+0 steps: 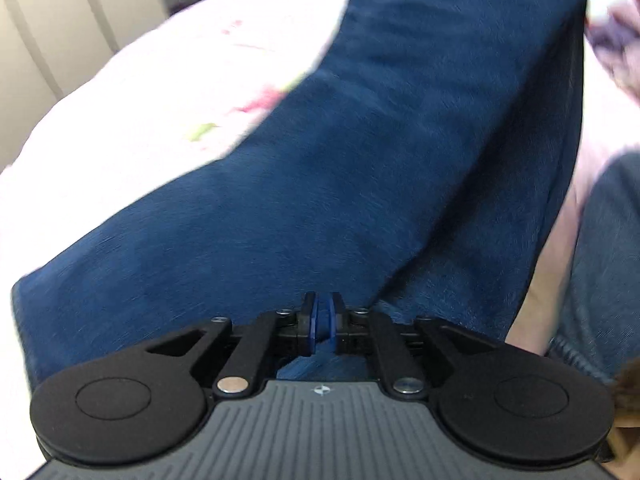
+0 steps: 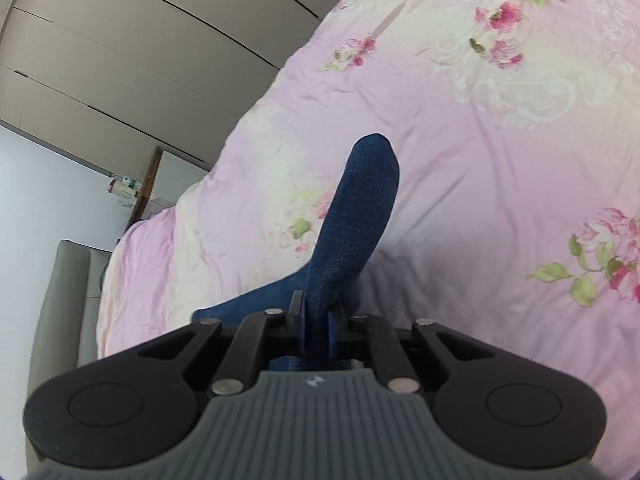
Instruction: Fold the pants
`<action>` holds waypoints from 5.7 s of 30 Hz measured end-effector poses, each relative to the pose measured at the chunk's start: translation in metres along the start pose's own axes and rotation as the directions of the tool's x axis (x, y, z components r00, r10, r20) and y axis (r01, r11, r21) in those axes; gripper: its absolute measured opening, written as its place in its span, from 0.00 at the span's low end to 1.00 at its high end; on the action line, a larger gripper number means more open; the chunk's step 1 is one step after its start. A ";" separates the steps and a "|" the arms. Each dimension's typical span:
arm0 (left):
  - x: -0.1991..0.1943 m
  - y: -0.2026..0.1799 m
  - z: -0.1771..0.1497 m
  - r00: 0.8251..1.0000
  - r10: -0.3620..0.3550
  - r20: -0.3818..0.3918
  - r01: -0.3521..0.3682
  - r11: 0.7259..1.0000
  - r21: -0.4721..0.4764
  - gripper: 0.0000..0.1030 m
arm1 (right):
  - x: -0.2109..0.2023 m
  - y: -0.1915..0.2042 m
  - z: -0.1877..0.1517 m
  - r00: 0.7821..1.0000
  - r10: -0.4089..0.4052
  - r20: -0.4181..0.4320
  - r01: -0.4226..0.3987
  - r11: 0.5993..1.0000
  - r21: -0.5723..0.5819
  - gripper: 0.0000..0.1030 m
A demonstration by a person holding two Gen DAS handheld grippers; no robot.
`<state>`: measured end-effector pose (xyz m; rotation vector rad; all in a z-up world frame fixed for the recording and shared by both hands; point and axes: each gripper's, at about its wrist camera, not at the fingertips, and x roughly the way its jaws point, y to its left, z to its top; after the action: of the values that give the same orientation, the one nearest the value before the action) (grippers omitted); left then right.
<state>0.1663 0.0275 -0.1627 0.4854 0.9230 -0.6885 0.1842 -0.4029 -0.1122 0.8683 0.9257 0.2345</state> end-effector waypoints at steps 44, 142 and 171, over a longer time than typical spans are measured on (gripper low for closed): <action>-0.076 0.229 -0.099 0.992 0.127 0.011 -0.103 0.852 -0.514 0.08 | 0.356 0.225 -0.144 0.918 -0.100 -0.383 0.045 0.988 -0.150 0.18; -0.075 0.289 -0.254 0.970 0.108 0.217 0.178 0.291 -0.940 0.47 | 0.382 0.188 -0.139 0.925 -0.016 -0.380 -0.100 0.954 -0.282 0.29; -0.343 0.089 -0.127 0.715 0.674 0.187 -0.431 0.635 -0.641 0.63 | 0.062 0.308 -0.243 0.967 0.142 0.213 0.094 0.578 -0.811 0.82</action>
<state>0.0166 0.2830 0.0692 0.0665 0.4687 0.0987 0.0862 -0.0364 0.0061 0.0174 0.4507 0.5165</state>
